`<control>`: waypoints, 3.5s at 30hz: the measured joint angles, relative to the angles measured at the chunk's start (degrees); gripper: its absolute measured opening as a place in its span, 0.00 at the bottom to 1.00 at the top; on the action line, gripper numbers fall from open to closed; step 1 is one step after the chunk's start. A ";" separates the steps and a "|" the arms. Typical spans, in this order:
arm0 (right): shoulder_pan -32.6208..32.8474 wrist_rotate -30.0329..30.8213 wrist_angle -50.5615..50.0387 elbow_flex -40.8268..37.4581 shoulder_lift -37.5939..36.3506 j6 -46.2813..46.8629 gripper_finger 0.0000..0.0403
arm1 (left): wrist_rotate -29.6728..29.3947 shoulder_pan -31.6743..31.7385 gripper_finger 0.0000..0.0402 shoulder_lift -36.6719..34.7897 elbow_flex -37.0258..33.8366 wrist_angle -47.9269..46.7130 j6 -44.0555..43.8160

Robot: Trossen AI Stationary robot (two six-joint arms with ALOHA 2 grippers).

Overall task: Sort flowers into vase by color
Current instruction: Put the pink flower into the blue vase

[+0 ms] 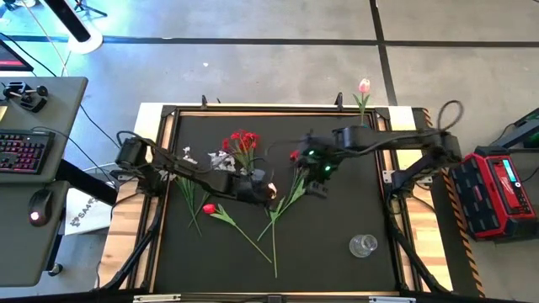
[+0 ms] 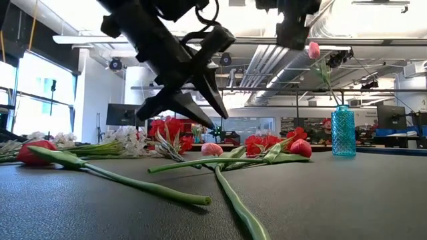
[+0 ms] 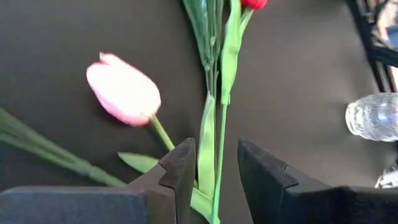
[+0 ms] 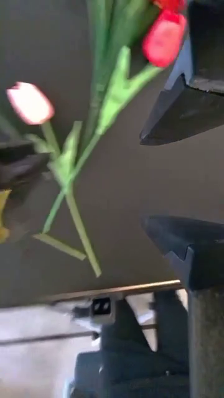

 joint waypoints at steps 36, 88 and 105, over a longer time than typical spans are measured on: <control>13.44 32.32 -5.80 0.00 -26.57 21.52 0.42 | 0.51 2.22 0.02 10.82 7.74 -3.62 -7.97; 10.15 43.25 61.34 -35.93 -27.49 13.12 0.57 | 27.37 21.48 0.00 -11.68 7.85 41.96 46.52; 5.07 34.09 64.38 -32.54 -22.29 12.73 0.21 | 27.04 21.04 0.00 -9.23 7.85 43.23 46.44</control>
